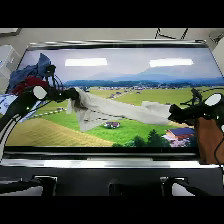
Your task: Fold the clothes and pants, and hang the long-sleeved shirts on hangers.
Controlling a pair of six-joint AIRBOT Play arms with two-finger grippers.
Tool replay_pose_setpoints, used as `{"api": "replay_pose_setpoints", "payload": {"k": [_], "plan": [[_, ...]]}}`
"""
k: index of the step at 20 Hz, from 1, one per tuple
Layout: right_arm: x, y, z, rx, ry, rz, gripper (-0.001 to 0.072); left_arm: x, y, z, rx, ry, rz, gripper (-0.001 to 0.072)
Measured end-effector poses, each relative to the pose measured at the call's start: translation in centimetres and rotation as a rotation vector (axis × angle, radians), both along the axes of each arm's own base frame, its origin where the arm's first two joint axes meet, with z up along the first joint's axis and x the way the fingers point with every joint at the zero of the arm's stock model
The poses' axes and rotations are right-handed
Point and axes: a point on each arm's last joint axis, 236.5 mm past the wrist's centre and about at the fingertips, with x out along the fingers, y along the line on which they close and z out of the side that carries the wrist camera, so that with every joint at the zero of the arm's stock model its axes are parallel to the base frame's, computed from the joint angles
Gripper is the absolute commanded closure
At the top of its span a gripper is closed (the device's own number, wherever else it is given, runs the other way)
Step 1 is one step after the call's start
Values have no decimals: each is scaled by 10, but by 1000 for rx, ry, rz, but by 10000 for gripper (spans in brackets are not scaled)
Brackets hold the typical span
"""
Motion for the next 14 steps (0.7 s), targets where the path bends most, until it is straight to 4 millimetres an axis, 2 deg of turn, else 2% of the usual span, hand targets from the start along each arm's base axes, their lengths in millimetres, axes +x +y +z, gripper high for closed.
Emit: {"api": "replay_pose_setpoints", "payload": {"k": [4,6,7,8,9,11,14], "plan": [[-5,3,-4,5,14,36,660,-68,58,-25,36,329,11,4],[-7,3,-5,7,20,44,659,-106,74,-38,9,463,32,7],[-7,3,-5,7,20,46,659,-122,73,-46,-25,514,39,38],[-8,4,-5,7,21,49,660,-136,66,-53,-67,555,43,160],[-8,4,-5,8,23,51,660,-148,54,-61,-123,585,40,188],[-9,4,-5,8,23,55,659,-159,25,-75,-225,596,37,189],[-9,4,-5,9,26,56,659,-160,-12,-88,-324,568,56,189]]}}
